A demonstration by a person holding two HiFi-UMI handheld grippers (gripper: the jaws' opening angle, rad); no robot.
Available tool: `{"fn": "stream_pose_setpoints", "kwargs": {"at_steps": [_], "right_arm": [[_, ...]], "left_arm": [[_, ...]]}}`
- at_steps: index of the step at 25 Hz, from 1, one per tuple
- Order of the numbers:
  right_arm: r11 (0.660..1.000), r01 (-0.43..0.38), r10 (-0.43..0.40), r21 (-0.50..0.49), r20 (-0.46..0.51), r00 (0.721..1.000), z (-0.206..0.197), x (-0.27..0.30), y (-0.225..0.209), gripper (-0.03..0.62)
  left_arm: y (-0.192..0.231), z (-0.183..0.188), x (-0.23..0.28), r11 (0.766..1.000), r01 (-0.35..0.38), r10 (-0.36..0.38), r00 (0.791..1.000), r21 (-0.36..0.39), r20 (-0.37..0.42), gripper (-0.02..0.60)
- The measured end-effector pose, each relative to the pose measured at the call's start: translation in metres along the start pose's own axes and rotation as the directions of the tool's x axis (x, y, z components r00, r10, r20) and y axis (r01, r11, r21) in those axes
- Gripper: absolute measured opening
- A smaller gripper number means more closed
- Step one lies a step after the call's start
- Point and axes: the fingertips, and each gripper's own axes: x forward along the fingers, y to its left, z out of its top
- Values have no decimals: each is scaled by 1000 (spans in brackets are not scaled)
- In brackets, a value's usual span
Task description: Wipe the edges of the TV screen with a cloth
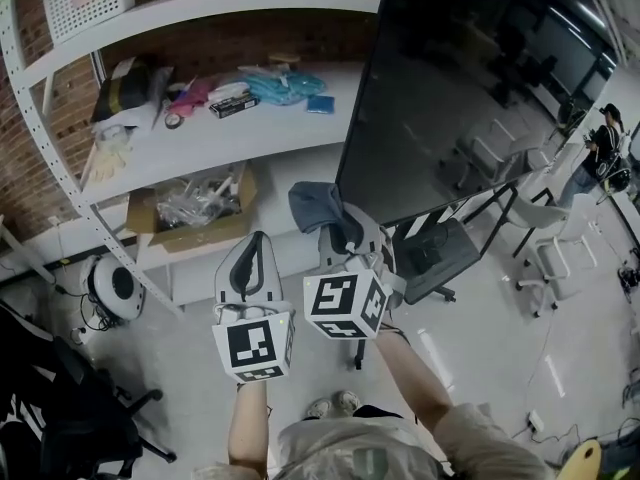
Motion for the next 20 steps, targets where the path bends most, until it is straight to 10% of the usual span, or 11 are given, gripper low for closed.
{"fn": "stream_pose_setpoints", "kwargs": {"at_steps": [20], "right_arm": [[973,207,-173,-107,264,949,161,-23,-120,49]], "left_arm": [[-17,187,73,983,86,-132,947,165,293,15]]}}
